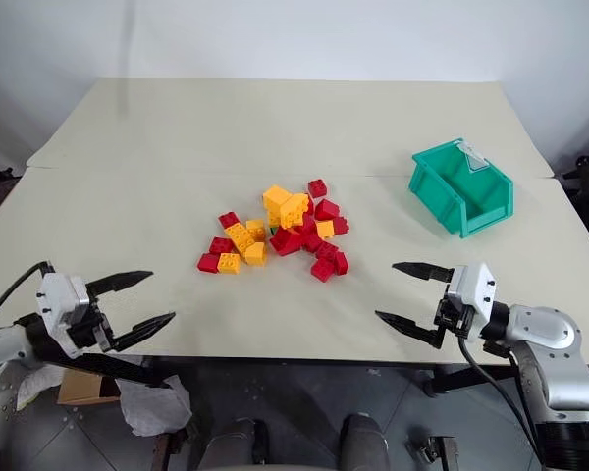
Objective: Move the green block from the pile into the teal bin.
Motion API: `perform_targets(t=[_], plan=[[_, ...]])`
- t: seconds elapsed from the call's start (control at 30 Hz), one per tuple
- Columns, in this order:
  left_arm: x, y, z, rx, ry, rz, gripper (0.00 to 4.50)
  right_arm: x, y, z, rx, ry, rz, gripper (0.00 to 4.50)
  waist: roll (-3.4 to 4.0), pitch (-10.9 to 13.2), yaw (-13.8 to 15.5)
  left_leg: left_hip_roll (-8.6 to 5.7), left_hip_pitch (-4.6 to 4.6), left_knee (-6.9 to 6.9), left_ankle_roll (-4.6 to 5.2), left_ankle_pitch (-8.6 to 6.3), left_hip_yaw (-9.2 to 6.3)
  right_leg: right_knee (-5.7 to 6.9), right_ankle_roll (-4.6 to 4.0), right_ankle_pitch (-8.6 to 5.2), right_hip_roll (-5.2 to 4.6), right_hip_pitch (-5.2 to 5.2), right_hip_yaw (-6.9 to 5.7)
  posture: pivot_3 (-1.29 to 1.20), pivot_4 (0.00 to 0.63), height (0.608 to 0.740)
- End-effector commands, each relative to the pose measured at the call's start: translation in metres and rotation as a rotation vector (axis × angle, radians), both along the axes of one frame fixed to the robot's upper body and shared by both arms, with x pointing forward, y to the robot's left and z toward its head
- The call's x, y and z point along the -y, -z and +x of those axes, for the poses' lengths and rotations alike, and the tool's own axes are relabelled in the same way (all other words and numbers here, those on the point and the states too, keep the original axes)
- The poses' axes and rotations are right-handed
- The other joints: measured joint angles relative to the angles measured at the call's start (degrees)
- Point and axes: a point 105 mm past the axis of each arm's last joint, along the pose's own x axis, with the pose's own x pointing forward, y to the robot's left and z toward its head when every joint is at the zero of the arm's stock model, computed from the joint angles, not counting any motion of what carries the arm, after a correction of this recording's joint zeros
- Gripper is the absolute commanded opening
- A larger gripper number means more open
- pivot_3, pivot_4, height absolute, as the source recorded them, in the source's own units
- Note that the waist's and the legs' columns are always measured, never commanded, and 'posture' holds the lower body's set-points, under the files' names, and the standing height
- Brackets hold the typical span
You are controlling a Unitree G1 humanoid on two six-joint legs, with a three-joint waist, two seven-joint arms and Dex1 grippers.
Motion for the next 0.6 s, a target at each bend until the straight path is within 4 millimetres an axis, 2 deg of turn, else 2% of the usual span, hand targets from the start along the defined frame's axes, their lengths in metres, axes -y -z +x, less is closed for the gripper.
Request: perform_targets(t=[0.03, 0.2, 0.23, 0.3, 0.43, 0.6], plan=[[0.004, -0.009, 0.005, 0.052, -0.007, -0.005, 4.5, 0.002, -0.011, 0.002, 0.055, 0.006, 0.013, 4.48, 0.0, 0.0, -0.1, 0.0, 0.0, -0.03, 0.0, 0.0, 0.02, 0.04, 0.0, 0.0, 0.0, -0.01, 0.0, 0.0, 0.15, 0.74], [0.01, -0.01, 0.003, 0.038, 0.014, -0.095, 4.5, -0.011, -0.018, 0.007, 0.059, -0.013, 0.063, 4.48, 0.0, 0.0, -0.1, 0.0, 0.01, -0.06, -0.01, 0.0, 0.01, 0.06, 0.0, 0.0, 0.01, -0.02, -0.01, 0.0, 0.15, 0.74], [0.009, -0.01, 0.003, 0.04, 0.012, -0.097, 4.5, -0.017, -0.02, 0.008, 0.058, -0.026, 0.082, 4.31, -0.01, 0.0, -0.1, 0.0, 0.0, -0.05, -0.01, 0.0, 0.01, 0.06, 0.0, 0.0, 0.0, -0.01, -0.01, 0.0, 0.15, 0.74], [0.006, -0.01, 0.002, 0.037, 0.01, -0.105, 4.5, -0.029, -0.021, 0.009, 0.039, -0.073, 0.084, 3.86, 0.0, 0.0, -0.1, 0.0, 0.0, -0.03, -0.01, 0.0, 0.01, 0.07, 0.0, 0.0, 0.01, -0.01, 0.0, 0.0, 0.15, 0.74], [-0.006, -0.002, -0.001, 0.027, -0.041, -0.132, 4.5, -0.068, -0.02, 0.014, 0.04, -0.173, 0.068, 2.51, 0.0, 0.0, -0.5, 0.01, 0.02, -0.04, -0.01, 0.0, 0.01, 0.14, 0.0, 0.0, 0.01, -0.03, 0.0, 0.0, 0.15, 0.74], [-0.027, 0.012, -0.01, 0.016, -0.156, -0.164, 4.5, -0.131, -0.009, 0.022, 0.018, -0.312, 0.006, 0.83, -0.03, 0.0, -0.5, 0.02, 0.0, -0.03, -0.01, 0.01, -0.01, 0.27, 0.0, 0.0, 0.01, -0.1, 0.0, 0.0, 0.15, 0.74]])
